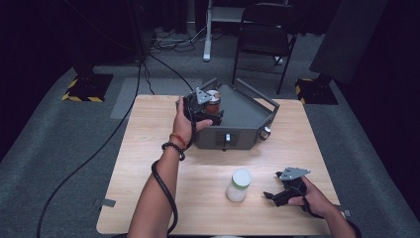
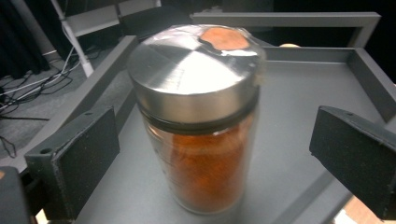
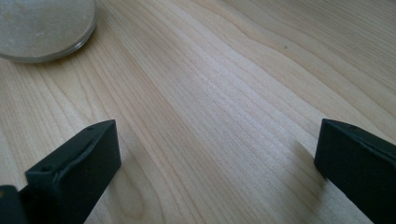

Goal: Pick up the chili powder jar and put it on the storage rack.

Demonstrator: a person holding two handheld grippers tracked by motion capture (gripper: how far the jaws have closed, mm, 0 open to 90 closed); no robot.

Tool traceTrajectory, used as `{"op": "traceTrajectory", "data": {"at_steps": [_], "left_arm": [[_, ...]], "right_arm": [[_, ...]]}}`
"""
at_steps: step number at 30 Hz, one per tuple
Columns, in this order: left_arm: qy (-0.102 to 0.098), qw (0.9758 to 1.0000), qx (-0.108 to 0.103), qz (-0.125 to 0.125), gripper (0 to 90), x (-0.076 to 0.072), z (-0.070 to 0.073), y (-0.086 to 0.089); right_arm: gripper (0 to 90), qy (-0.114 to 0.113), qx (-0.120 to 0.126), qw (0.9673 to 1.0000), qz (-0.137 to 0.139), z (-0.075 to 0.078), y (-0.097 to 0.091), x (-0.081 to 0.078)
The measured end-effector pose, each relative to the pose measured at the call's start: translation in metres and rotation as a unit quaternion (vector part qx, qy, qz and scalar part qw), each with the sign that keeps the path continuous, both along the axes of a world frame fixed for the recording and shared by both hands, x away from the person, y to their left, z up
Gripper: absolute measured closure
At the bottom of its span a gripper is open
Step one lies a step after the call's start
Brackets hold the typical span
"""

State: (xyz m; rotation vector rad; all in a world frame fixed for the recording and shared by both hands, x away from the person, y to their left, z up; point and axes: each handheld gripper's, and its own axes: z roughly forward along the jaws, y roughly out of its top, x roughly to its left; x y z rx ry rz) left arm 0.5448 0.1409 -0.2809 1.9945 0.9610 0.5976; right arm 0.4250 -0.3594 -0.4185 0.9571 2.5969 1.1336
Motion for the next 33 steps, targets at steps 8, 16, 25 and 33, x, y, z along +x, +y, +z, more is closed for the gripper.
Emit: {"op": "traceTrajectory", "data": {"at_steps": [8, 16, 25, 33], "left_arm": [[-0.008, 0.9999, 0.009, -0.011, 1.1, -0.009, -0.001, 0.001], [-0.013, 0.9995, 0.017, -0.023, 1.2, -0.015, -0.001, 0.004], [-0.020, 0.9989, 0.017, -0.038, 1.1, -0.025, -0.005, 0.007], [-0.021, 0.9981, 0.026, -0.052, 1.1, -0.032, -0.005, 0.008]], "right_arm": [[0.0, 0.000, 0.000, 1.0000, 0.000, 0.000, 0.000, 0.000], [0.0, 0.001, 0.000, 1.0000, 0.000, 0.000, 0.000, 0.000], [0.0, 0.001, 0.000, 1.0000, 0.000, 0.000, 0.000, 0.000], [0.0, 0.001, 0.000, 1.0000, 0.000, 0.000, 0.000, 0.000]]}}
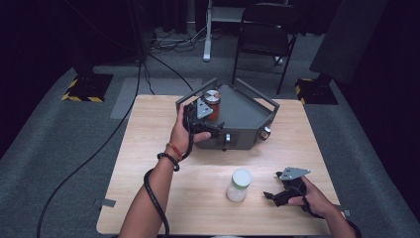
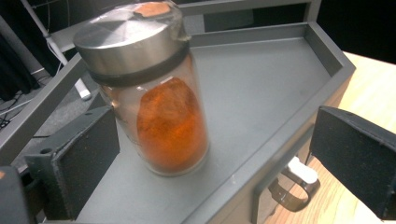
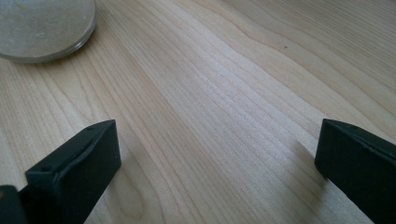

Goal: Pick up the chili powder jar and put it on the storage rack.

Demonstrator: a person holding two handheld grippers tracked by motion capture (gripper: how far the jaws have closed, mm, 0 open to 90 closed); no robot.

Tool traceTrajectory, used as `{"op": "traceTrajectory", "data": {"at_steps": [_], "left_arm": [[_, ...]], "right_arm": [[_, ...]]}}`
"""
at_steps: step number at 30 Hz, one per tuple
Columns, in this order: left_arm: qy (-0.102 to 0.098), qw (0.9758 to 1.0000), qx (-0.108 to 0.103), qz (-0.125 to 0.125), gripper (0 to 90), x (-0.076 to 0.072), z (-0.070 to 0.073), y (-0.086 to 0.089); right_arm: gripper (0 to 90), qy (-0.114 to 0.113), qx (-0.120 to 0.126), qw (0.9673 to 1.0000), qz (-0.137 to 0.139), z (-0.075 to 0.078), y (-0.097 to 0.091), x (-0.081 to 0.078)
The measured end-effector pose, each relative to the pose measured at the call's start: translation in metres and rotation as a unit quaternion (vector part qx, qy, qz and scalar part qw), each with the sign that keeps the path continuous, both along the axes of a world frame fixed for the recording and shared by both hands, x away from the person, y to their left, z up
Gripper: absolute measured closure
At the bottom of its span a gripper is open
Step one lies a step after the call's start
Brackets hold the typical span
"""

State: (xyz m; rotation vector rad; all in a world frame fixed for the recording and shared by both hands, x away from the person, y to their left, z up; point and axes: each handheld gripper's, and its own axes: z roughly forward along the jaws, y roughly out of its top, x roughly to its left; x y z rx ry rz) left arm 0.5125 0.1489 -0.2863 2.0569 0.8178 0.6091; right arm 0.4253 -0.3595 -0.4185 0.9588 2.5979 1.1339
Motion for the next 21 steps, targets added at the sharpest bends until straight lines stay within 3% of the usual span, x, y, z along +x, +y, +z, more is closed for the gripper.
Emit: {"op": "traceTrajectory", "data": {"at_steps": [21], "left_arm": [[-0.002, 0.9987, 0.027, -0.044, 1.0, -0.027, -0.009, 0.006]], "right_arm": [[0.0, 0.000, 0.000, 1.0000, 0.000, 0.000, 0.000, 0.000]]}}
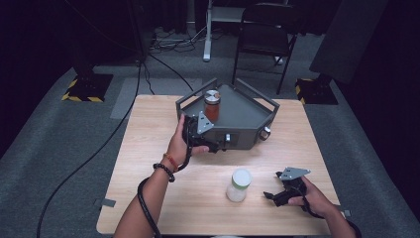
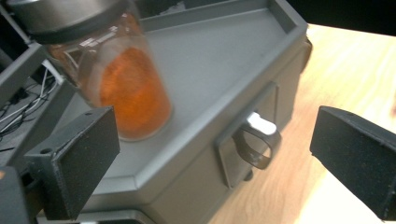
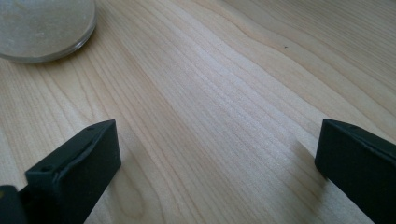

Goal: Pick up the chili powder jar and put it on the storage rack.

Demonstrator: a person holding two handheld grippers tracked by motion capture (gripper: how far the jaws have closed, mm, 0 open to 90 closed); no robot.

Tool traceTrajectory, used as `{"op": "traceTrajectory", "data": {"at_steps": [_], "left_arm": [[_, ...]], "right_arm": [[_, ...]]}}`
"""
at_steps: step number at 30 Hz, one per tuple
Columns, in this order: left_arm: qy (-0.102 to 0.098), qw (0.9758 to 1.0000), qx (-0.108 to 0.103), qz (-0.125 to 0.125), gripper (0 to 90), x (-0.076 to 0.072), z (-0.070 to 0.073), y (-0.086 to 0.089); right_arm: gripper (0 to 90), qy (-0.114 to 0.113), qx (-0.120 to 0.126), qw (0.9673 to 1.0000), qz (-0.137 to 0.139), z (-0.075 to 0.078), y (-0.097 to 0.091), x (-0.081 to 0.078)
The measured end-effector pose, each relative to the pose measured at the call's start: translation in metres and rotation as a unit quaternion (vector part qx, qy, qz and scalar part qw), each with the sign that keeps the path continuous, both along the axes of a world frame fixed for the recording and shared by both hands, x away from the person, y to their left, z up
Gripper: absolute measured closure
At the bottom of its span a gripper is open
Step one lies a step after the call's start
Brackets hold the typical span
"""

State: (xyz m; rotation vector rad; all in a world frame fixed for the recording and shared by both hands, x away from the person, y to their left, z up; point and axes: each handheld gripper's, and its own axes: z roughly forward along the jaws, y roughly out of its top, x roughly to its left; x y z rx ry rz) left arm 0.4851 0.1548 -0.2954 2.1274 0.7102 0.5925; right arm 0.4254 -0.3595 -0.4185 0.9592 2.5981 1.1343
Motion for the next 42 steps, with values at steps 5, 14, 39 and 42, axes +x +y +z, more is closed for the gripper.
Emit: {"op": "traceTrajectory", "data": {"at_steps": [5, 14, 39, 42], "left_arm": [[0.001, 1.0000, 0.001, -0.008, 1.0, -0.006, -0.002, 0.002], [0.007, 0.9997, 0.018, -0.017, 1.0, -0.017, -0.008, 0.007], [0.045, 0.9976, 0.050, -0.015, 1.1, -0.037, -0.036, 0.031], [0.048, 0.9970, 0.059, -0.016, 1.1, -0.038, -0.038, 0.031]], "right_arm": [[0.0, 0.000, 0.000, 1.0000, 0.000, 0.000, 0.000, 0.000], [0.0, 0.001, -0.001, 1.0000, 0.000, 0.000, 0.000, 0.000], [0.0, 0.001, 0.000, 1.0000, 0.000, 0.000, 0.000, 0.000], [0.0, 0.001, 0.000, 1.0000, 0.000, 0.000, 0.000, 0.000]]}}
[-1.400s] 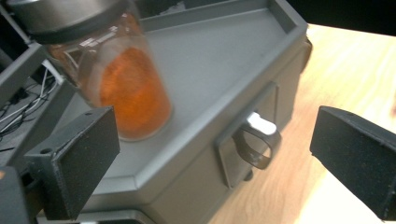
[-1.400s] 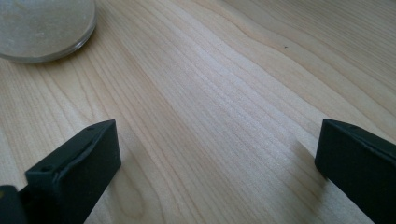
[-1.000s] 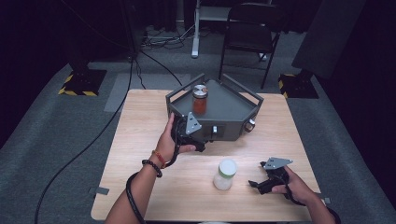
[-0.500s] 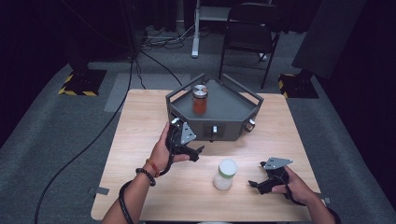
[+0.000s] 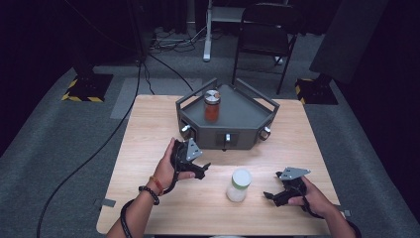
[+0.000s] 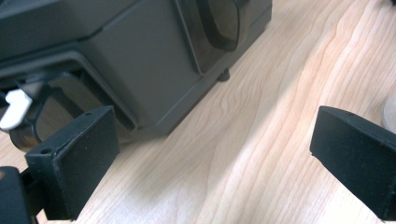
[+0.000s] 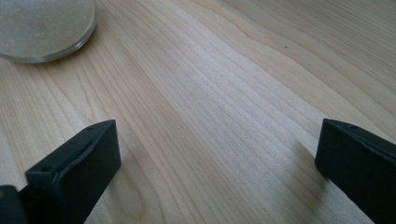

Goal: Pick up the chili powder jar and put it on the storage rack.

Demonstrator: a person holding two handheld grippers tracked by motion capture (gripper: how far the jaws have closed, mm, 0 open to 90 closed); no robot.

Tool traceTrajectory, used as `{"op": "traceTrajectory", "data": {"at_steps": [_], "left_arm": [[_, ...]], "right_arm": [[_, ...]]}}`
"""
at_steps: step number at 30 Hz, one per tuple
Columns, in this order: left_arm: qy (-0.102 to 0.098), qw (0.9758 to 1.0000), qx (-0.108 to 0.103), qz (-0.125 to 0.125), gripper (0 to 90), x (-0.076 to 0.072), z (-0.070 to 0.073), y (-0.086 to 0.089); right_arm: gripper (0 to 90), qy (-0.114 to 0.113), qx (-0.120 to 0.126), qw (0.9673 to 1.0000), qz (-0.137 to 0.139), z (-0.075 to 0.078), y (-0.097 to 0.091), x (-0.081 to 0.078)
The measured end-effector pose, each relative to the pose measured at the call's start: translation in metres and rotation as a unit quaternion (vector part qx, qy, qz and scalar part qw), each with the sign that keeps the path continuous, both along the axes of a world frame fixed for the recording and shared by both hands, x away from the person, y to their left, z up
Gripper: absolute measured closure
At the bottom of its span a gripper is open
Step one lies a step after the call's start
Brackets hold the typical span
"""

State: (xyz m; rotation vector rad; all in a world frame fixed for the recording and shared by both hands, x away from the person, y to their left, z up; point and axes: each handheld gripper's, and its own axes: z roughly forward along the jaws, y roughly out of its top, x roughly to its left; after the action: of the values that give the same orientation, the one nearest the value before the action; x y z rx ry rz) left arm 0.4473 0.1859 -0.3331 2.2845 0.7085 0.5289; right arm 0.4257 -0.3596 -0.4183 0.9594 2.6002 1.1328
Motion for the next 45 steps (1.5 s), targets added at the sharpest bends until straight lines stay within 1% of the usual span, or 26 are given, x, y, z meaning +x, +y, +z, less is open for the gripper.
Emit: {"op": "traceTrajectory", "data": {"at_steps": [8, 11, 13, 21, 25, 30, 33, 37, 42, 45], "left_arm": [[0.007, 0.9998, 0.018, -0.005, 1.1, -0.006, -0.003, 0.000], [0.011, 0.9997, 0.022, -0.007, 1.2, -0.008, -0.006, 0.002], [0.016, 0.9996, 0.023, -0.007, 1.2, -0.009, -0.007, 0.004], [0.031, 0.9986, 0.043, -0.005, 1.2, -0.013, -0.012, 0.009], [0.039, 0.9981, 0.047, -0.002, 1.3, -0.013, -0.015, 0.013], [0.053, 0.9970, 0.056, 0.001, 1.3, -0.014, -0.019, 0.016], [0.058, 0.9968, 0.055, 0.001, 1.3, -0.013, -0.022, 0.018], [0.070, 0.9959, 0.058, 0.001, 1.3, -0.011, -0.026, 0.020], [0.086, 0.9938, 0.070, -0.001, 1.3, -0.009, -0.030, 0.020], [0.091, 0.9937, 0.065, 0.002, 1.3, -0.008, -0.031, 0.023]], "right_arm": [[0.0, 0.000, 0.000, 1.0000, 0.000, 0.000, 0.000, 0.000], [0.0, 0.000, 0.000, 1.0000, 0.000, 0.000, 0.000, 0.000], [0.0, 0.000, 0.000, 1.0000, 0.000, 0.000, 0.000, 0.000], [0.0, 0.000, 0.000, 1.0000, 0.000, 0.000, 0.000, 0.000], [0.0, 0.000, 0.000, 1.0000, 0.000, 0.000, 0.000, 0.000], [0.0, 0.000, 0.000, 1.0000, 0.000, 0.000, 0.000, 0.000], [0.0, 0.000, 0.000, 1.0000, 0.000, 0.000, 0.000, 0.000], [0.0, 0.000, 0.000, 1.0000, 0.000, 0.000, 0.000, 0.000], [0.0, 0.000, 0.000, 1.0000, 0.000, 0.000, 0.000, 0.000], [0.0, 0.000, 0.000, 1.0000, 0.000, 0.000, 0.000, 0.000]]}}
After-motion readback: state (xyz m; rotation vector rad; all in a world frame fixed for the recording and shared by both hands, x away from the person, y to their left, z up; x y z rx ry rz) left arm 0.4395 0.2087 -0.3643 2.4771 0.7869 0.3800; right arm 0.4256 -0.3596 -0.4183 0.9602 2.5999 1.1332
